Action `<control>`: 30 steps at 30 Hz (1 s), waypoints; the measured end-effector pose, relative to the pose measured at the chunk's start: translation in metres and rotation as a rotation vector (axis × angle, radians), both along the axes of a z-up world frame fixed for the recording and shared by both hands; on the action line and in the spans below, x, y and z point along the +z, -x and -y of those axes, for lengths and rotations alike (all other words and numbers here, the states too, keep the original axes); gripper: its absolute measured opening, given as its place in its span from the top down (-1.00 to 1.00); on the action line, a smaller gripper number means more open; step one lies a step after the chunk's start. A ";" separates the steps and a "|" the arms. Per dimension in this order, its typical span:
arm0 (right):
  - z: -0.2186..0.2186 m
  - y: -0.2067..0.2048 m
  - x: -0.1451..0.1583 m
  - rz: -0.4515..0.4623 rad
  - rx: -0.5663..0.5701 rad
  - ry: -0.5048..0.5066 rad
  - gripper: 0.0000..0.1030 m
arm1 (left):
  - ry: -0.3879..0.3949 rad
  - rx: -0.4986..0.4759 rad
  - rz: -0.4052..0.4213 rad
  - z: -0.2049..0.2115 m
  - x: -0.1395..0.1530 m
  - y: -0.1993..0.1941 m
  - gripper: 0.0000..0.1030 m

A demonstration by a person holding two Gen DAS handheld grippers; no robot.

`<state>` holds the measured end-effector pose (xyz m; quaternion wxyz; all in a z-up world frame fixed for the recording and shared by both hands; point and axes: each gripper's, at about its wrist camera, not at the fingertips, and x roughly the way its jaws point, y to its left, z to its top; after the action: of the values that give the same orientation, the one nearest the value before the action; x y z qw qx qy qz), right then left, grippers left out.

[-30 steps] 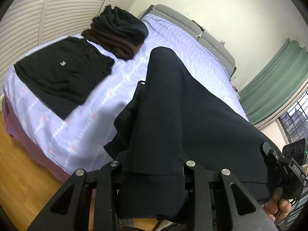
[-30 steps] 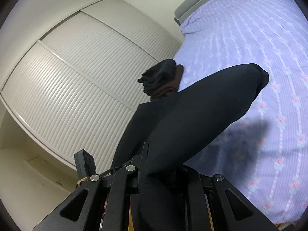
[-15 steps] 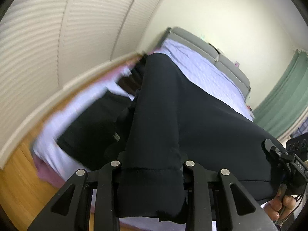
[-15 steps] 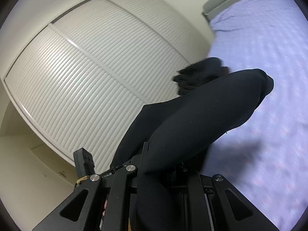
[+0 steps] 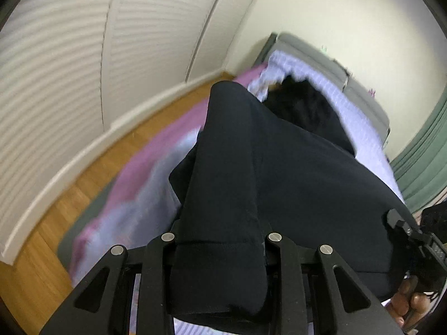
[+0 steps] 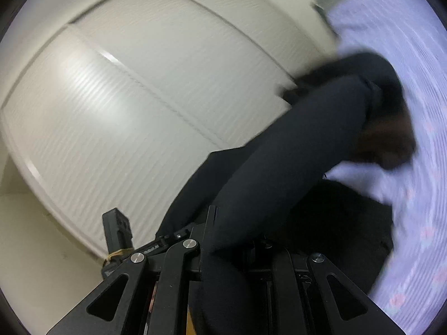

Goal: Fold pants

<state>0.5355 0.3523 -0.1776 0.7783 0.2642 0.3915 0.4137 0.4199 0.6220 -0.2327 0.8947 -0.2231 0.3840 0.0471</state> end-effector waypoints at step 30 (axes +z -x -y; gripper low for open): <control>0.068 0.090 0.003 0.325 -0.183 0.637 -0.86 | -0.440 0.216 0.057 0.105 0.018 0.119 -1.00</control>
<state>0.4450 0.2845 -0.1750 0.9074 -0.0266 0.3465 0.2362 0.3011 0.5170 -0.2143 0.9221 -0.0638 0.3129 0.2185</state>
